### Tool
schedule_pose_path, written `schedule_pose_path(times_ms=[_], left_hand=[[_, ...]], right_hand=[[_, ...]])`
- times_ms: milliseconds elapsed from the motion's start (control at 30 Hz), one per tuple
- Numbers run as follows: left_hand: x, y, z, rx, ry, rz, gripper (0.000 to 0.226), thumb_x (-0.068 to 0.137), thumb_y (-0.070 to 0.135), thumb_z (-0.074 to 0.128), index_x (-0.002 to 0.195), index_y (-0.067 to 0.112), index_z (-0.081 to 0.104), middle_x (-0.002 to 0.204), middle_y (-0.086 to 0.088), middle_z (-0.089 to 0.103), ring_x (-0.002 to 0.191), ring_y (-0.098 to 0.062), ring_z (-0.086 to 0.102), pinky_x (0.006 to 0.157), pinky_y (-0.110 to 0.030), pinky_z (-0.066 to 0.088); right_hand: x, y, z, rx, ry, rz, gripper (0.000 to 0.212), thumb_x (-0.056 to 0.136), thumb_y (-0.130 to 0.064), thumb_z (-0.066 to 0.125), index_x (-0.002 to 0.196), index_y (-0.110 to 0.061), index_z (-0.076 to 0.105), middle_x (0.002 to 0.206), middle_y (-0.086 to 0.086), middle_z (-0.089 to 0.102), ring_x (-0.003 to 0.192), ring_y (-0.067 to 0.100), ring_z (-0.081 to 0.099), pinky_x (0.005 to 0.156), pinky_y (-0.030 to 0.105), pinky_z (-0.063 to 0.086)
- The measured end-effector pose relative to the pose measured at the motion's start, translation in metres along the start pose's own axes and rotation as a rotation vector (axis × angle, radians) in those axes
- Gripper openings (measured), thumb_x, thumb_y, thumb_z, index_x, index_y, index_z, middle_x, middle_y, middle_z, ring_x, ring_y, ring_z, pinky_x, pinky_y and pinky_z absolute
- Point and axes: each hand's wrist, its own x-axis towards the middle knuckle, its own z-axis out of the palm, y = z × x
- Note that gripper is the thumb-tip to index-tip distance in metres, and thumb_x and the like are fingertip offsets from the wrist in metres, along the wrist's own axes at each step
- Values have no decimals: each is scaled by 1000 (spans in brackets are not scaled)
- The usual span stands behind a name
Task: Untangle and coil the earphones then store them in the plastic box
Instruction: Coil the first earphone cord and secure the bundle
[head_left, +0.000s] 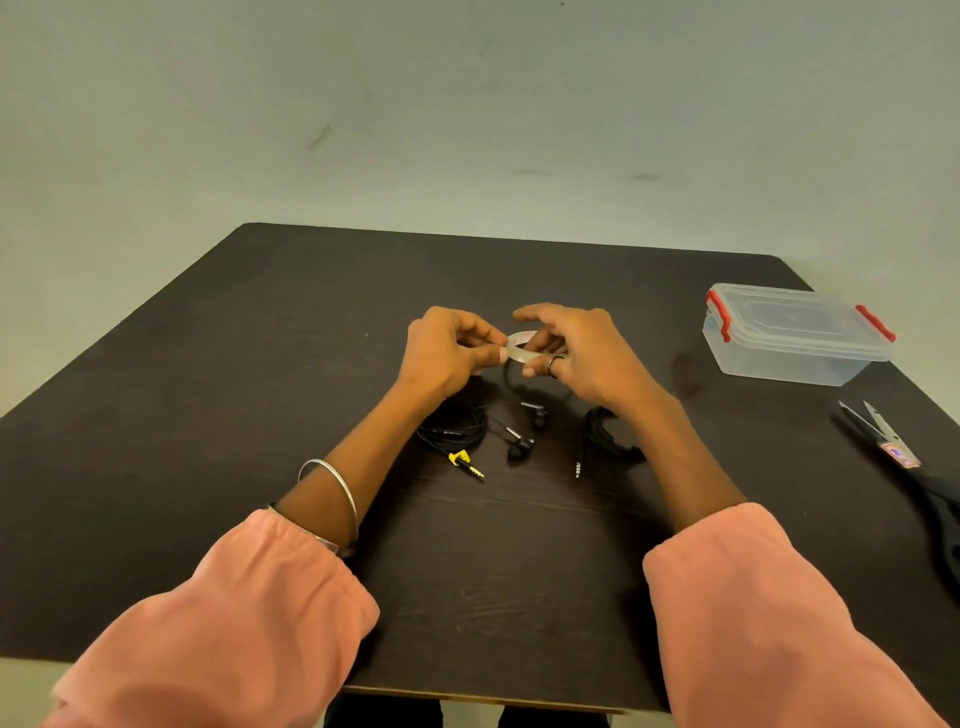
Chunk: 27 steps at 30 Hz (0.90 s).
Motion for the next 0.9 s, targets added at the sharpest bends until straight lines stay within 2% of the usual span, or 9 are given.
schedule_pose_path(times_ms=[133,200,267,333,467,533,633,800,900], left_hand=[[0,1,-4,-73,-65,-50,20,73,4,80,84,19,73,69,0,71,65,-2,67,65,-18,51],[1,0,-7,-80,-61,-58,21,72,4,81,85,17,72,70,-1,73,67,-4,69,68,-21,52],[2,0,-7,-68,-59,-40,22,71,5,82,87,16,73,72,-2,74,73,-9,71,75,-26,56],[2,1,-3,-30,-57,-10,21,70,7,82,87,17,73,72,-1,74,75,-9,71,79,-28,56],[5,9,13,-4,-61,23,22,72,8,81,91,16,73,73,2,74,72,-1,69,76,-16,52],[5,10,20,41,-70,41,23,74,9,80,94,17,72,75,2,75,73,2,68,73,-7,46],[4,9,24,103,-70,37,24,76,13,79,97,19,72,76,6,74,83,4,66,76,-6,40],[7,8,21,89,-54,-36,22,73,12,80,93,19,72,76,5,74,85,-2,67,81,-19,46],[7,8,21,70,-21,-68,21,71,11,81,88,21,72,73,6,73,82,-2,67,84,-25,49]], right_hand=[[-6,10,-20,66,-50,40,47,74,-1,77,118,-16,66,90,1,75,88,3,66,78,7,41],[-11,18,-33,59,-70,74,41,76,1,75,112,-17,70,90,1,74,85,2,65,72,6,40],[-18,28,-47,32,-80,89,35,76,1,74,106,-17,73,96,-2,72,90,7,63,81,13,41],[-26,41,-60,-15,-70,120,30,77,0,73,101,-17,75,100,-4,70,99,12,58,92,28,41],[-37,70,-74,-53,-16,212,27,77,2,72,88,-23,74,100,0,69,105,21,59,100,41,43],[-38,76,-74,-84,-51,227,28,77,1,73,85,-26,72,101,1,69,105,21,59,102,43,42],[-36,79,-71,-115,-79,238,25,77,0,74,88,-23,74,105,2,69,107,21,57,102,41,42],[-40,79,-72,-122,-101,217,31,78,3,71,75,-27,68,101,0,67,107,21,58,102,43,44],[-45,83,-76,-123,-79,220,29,76,8,71,76,-21,70,98,-2,66,105,20,60,99,39,47]])
